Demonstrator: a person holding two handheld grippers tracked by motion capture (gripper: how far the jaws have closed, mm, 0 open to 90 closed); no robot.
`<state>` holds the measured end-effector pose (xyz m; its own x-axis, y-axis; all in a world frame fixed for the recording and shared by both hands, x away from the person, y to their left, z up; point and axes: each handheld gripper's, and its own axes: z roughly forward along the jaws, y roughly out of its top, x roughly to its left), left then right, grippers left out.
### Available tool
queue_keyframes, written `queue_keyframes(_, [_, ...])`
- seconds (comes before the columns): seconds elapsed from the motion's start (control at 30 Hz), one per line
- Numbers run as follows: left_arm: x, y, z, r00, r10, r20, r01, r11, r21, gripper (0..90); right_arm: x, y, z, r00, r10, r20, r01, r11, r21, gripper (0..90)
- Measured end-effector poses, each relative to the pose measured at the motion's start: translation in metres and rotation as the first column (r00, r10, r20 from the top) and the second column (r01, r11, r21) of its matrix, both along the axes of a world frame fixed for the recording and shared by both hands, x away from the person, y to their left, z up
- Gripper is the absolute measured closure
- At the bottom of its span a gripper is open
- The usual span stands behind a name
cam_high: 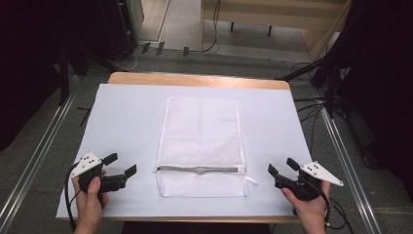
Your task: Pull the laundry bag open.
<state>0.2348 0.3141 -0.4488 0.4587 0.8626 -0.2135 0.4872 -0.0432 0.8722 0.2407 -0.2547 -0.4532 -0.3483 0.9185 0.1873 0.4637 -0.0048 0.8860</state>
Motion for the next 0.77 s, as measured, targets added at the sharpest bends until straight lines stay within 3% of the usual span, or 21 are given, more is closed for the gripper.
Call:
queue_keyframes(0.43, [0.000,0.023,0.001,0.9978,0.065,0.013,-0.065,0.9979,-0.008,8.4,0.003,-0.031,-0.008,0.9982,-0.051,-0.031,0.052,0.998,0.021,22.7])
queue_keyframes(0.77, [0.001,0.025,-0.001,0.9972,0.075,0.006,-0.075,0.9971,-0.010,8.4,0.004,-0.035,-0.011,0.9962,-0.075,-0.044,0.075,0.997,0.005,21.2])
